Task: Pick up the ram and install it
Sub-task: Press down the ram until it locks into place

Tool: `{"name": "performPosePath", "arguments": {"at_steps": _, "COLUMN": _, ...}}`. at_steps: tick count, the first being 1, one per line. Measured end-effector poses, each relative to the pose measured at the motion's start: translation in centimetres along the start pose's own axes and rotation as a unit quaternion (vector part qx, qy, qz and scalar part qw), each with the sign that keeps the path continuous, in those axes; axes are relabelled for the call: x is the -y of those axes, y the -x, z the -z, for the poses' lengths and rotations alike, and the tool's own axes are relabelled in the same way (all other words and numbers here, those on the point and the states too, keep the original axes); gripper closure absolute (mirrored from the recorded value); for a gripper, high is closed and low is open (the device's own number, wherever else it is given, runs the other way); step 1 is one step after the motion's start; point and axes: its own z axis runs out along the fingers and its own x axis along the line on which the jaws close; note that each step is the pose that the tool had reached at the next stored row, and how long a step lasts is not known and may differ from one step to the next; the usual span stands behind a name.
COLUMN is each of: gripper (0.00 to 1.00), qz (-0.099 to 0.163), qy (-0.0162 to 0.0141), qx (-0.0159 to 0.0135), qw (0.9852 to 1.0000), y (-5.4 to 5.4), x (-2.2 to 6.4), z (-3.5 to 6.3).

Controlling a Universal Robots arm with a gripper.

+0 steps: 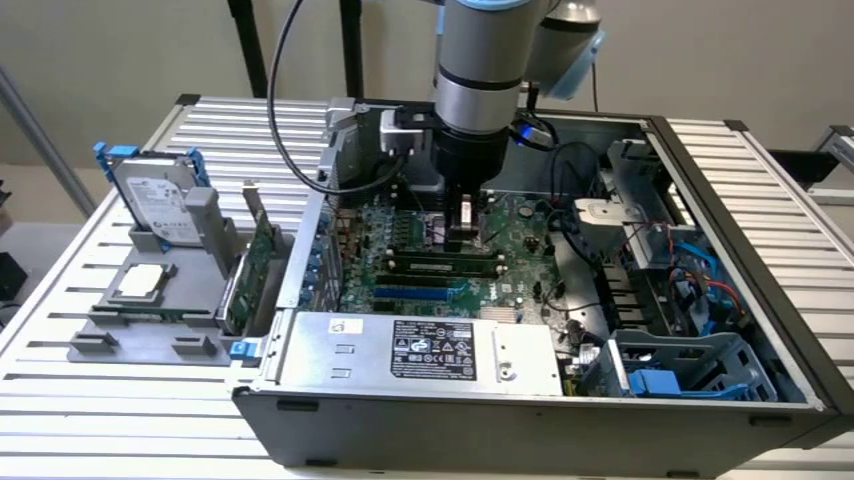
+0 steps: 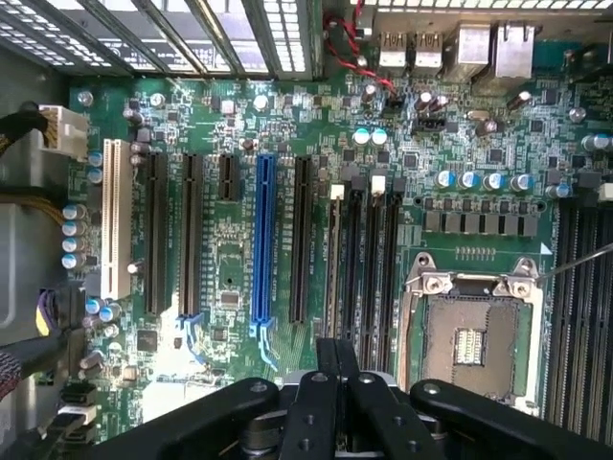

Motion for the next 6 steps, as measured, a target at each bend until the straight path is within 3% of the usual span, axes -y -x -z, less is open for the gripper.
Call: {"name": "performPosePath", "arguments": {"at_steps": 6, "gripper": 1.00, "qz": 0.000, "qy": 0.0000, "qx": 0.0000, "qw": 1.0000, "y": -0.01, "x": 0.00, "z": 0.05}}
